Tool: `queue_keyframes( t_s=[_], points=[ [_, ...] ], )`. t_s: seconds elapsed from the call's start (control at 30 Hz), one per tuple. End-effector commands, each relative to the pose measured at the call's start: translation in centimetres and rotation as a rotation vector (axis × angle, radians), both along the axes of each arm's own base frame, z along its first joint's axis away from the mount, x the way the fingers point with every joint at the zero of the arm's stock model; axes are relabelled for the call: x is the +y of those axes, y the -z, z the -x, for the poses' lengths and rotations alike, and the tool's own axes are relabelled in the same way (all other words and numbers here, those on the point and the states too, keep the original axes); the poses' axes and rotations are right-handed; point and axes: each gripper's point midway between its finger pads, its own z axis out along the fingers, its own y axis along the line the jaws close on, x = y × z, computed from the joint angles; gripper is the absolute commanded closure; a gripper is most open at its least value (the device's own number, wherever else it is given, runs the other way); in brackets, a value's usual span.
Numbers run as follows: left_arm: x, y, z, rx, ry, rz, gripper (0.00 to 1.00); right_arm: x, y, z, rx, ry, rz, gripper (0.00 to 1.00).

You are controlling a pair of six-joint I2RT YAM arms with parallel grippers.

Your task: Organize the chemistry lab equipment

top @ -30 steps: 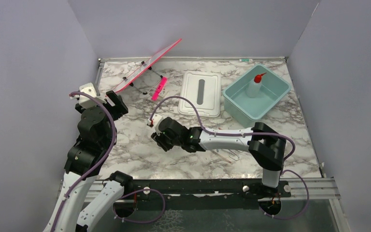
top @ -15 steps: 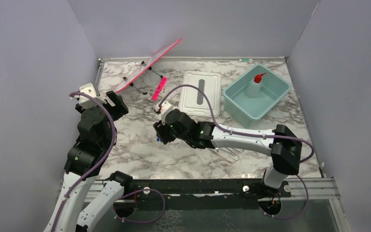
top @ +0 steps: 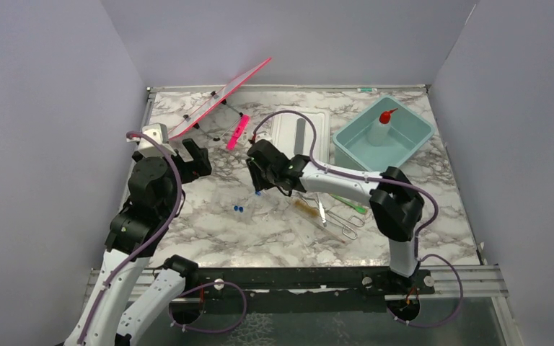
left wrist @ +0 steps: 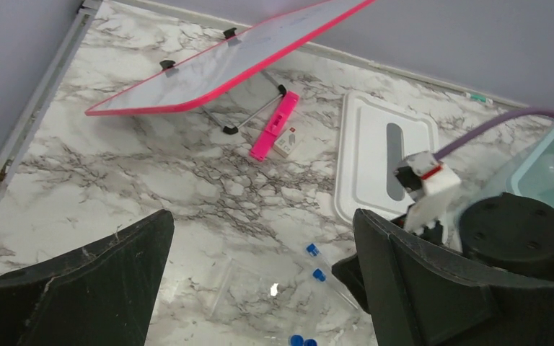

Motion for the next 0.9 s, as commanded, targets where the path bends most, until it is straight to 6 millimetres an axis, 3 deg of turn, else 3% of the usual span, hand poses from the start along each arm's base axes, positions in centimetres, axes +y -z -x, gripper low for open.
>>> queue_keyframes(
  t_s=[0.0,0.27,0.43,0.7,0.87],
  points=[
    [-2.3,-0.2,0.0,-0.023,0.124,0.032,0.02,0.2,2.7,0.2,0.076,-0.008,0.099,0.52],
    [-3.5,0.4,-0.3,-0.009,0.194,0.012,0.02,0.8,6.1,-1.4,0.047,-0.02,0.186,0.54],
    [-3.4,0.4,-0.4,-0.007,0.184,0.009,0.02,1.2,7.2,-2.3,0.026,-0.023,0.204,0.55],
    [-4.9,0.0,-0.2,-0.009,0.28,-0.007,0.02,1.6,7.9,-4.2,-0.023,-0.054,0.21,0.57],
    [-4.7,-0.1,-0.4,-0.011,0.273,-0.014,0.02,1.2,9.0,-4.0,0.013,-0.071,0.205,0.6]
  ],
)
